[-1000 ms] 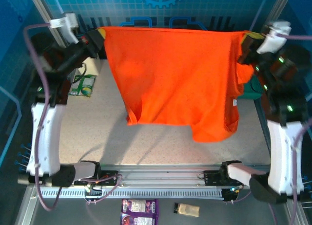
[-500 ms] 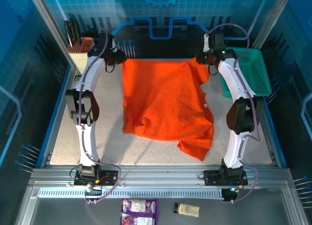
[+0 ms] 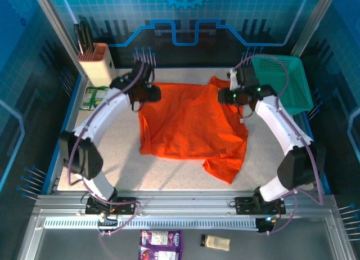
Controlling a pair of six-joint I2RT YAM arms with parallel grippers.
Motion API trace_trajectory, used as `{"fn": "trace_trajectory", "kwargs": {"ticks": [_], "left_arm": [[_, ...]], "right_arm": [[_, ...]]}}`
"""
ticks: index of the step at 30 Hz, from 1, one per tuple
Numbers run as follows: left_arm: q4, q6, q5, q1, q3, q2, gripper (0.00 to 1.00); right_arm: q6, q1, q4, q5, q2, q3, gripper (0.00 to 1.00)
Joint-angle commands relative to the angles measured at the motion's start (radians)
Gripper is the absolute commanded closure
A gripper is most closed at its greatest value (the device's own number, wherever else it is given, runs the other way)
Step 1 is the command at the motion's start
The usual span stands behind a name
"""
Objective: Fold the inside-out t-shirt
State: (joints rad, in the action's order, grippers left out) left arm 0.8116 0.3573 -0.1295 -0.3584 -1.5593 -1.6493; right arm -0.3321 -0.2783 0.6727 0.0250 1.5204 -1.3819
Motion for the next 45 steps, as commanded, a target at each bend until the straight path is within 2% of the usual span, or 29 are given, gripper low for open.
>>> {"fn": "trace_trajectory", "kwargs": {"ticks": [1,4,8,12,17,22,25,32,35,40,45], "left_arm": [[0.069,0.133,-0.159,-0.063,0.182,0.102,0.63],[0.042,0.250,-0.190,-0.138,0.354,0.169,0.62],[0.022,0.406,-0.203,-0.199,0.489,0.159,0.61],[0.005,0.487,-0.202,-0.227,0.536,0.089,0.61],[0.017,0.543,-0.209,-0.243,0.569,0.046,0.61],[-0.020,0.547,-0.175,-0.245,0.608,0.032,0.62],[-0.032,0.548,-0.166,-0.245,0.618,0.017,0.67],[0.014,0.532,-0.229,-0.244,0.614,0.053,0.93],[0.031,0.511,-0.248,-0.234,0.609,0.102,1.00],[0.044,0.442,-0.237,-0.174,0.594,0.202,1.00],[0.060,0.343,-0.152,-0.051,0.588,0.269,1.00]], "right_arm": [[-0.092,-0.071,-0.010,0.055,-0.072,0.156,0.58],[-0.173,-0.136,-0.068,0.103,-0.138,0.315,0.58],[-0.254,-0.235,-0.171,0.152,-0.174,0.474,0.57],[-0.290,-0.291,-0.221,0.159,-0.145,0.557,0.56],[-0.307,-0.297,-0.238,0.146,-0.096,0.589,0.56],[-0.312,-0.300,-0.263,0.168,-0.053,0.601,0.56],[-0.309,-0.308,-0.259,0.161,-0.030,0.603,0.55],[-0.312,-0.293,-0.212,0.083,0.012,0.614,0.56],[-0.319,-0.259,-0.202,0.063,0.021,0.631,0.56],[-0.325,-0.152,-0.214,0.105,0.014,0.674,0.58],[-0.308,-0.070,-0.201,0.125,-0.014,0.687,0.60]]}}
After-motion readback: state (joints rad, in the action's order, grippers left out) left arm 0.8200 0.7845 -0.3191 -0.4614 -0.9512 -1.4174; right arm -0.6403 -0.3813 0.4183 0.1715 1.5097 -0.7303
